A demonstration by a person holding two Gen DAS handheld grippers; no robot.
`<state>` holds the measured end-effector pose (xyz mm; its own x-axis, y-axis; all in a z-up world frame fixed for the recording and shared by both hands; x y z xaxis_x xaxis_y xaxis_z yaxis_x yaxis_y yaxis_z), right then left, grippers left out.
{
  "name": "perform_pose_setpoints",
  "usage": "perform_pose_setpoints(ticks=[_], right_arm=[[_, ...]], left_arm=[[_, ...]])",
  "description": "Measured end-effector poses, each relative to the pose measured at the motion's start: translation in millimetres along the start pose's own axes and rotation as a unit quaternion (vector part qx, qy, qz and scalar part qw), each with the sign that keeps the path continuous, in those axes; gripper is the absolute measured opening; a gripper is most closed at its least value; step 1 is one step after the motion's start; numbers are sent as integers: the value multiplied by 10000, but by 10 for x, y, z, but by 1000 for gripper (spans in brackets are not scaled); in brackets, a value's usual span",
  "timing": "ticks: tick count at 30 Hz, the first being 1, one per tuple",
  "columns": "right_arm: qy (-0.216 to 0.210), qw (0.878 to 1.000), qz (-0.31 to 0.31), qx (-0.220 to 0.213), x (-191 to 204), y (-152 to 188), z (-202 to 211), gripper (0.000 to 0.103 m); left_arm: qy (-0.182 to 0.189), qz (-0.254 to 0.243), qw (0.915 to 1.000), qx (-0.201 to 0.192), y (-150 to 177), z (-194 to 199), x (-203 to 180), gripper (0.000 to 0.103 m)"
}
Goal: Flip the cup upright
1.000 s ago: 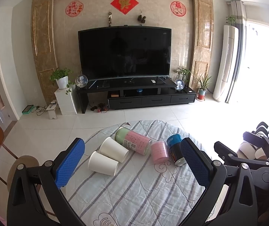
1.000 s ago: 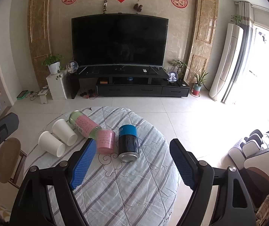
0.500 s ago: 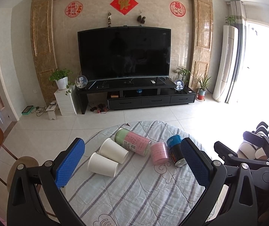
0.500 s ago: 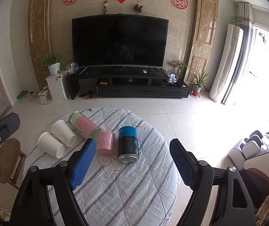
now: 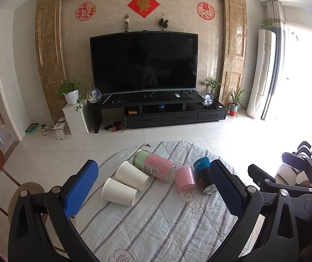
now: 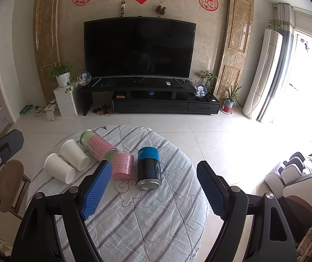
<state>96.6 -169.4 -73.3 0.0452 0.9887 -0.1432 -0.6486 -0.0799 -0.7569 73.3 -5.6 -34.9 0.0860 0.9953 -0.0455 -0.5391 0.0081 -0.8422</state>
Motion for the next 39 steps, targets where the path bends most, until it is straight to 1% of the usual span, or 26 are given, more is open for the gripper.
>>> perform_pose_setpoints(ticks=[10, 18, 24, 29, 36, 39], right_arm=[[-32, 9999, 39, 152, 37, 35, -57, 81], [-53, 9991, 90, 418, 64, 127, -173, 81], [-38, 9971, 145, 751, 84, 254, -289, 81], [-69, 9933, 206, 1139, 114, 442, -390, 81], [-194, 9857, 341, 1640, 167, 734, -489, 81], [-293, 9820, 450, 1810, 213, 844, -525, 81]], left_arm=[[14, 26, 9999, 154, 8, -79, 38, 103], [-2, 95, 9990, 442, 152, -233, 65, 103], [36, 188, 9966, 802, 313, -374, 89, 103], [57, 263, 9929, 1162, 495, -481, 86, 103], [-95, 318, 9843, 1733, 831, -591, 108, 103], [-164, 404, 9808, 1902, 933, -612, 118, 103]])
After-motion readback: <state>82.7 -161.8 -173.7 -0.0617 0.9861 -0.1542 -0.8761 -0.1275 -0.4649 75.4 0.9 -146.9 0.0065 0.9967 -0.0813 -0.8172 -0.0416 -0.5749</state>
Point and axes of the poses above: each gripper's, at about its wrist camera, not at the fingertips, and z roughly against the way its jaws point, x to its left, y to its underside, the point moved 9 cm from there along -z, roughly the way its jaws point, and after that the axes turned 5 degrees about y, right-handed, at the moved point
